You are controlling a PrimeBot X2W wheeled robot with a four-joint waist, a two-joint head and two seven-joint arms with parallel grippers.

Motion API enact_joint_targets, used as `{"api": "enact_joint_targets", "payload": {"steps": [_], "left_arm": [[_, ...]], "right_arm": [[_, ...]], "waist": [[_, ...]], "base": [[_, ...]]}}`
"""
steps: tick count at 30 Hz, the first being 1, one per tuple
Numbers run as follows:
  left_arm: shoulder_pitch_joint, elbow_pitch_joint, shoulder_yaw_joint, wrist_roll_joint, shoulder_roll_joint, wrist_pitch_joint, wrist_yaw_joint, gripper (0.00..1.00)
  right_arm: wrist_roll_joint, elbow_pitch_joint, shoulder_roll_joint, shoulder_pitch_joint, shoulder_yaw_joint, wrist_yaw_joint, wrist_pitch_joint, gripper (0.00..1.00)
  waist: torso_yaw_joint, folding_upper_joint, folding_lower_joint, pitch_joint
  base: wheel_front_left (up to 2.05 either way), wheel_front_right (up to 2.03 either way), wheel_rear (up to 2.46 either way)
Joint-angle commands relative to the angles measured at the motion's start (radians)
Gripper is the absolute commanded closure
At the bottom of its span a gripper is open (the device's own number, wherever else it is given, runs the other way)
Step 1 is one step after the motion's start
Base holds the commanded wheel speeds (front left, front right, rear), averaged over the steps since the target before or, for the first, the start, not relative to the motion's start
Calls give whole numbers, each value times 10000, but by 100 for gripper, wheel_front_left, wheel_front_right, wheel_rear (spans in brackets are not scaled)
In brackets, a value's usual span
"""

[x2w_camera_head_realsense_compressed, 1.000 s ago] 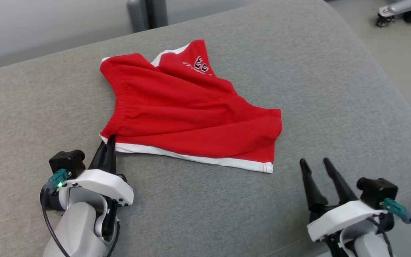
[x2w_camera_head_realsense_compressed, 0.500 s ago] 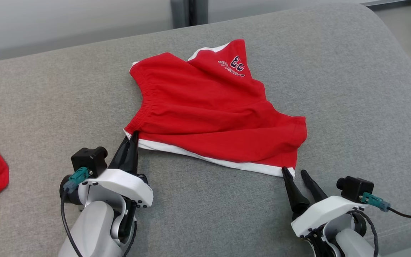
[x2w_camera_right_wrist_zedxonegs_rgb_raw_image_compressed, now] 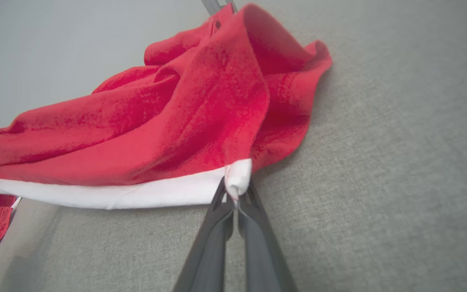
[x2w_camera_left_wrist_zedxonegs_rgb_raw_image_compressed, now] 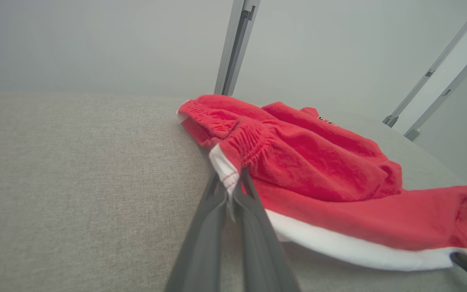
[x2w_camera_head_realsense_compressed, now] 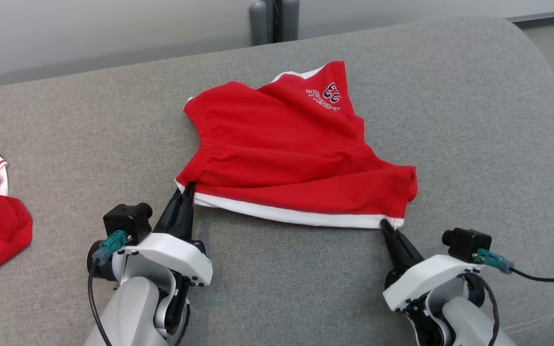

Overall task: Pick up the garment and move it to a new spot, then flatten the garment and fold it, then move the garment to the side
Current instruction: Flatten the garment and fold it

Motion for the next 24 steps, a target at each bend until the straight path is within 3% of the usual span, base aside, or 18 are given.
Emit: {"api": "enact_joint_targets", "payload": {"steps": [1, 8, 15, 24], "left_arm": [[136, -74, 12, -74, 92, 2, 43, 100], [459, -628, -20, -388, 143, 365, -108, 100], [567, -2051, -142, -767, 226, 1338, -235, 100], [238, -4451, 198, -1683, 290, 3058, 172, 100]], "right_arm": [[-225, -77, -83, -100, -160, -3, -89, 100], [-1253, -1680, -218, 198, -1307, -3, -126, 100], [-2415, -3779, -585, 171, -2098, -3, -122, 100], [-3430, -6131, -528, -16, -3008, -3, 888, 100]], "waist": [[27, 0, 0, -118], [149, 0, 0, -660], [286, 0, 0, -1368], [391, 0, 0, -1907]], "base": [[0, 0, 0], [0, 0, 0], [0, 0, 0], [0, 0, 0]]}}
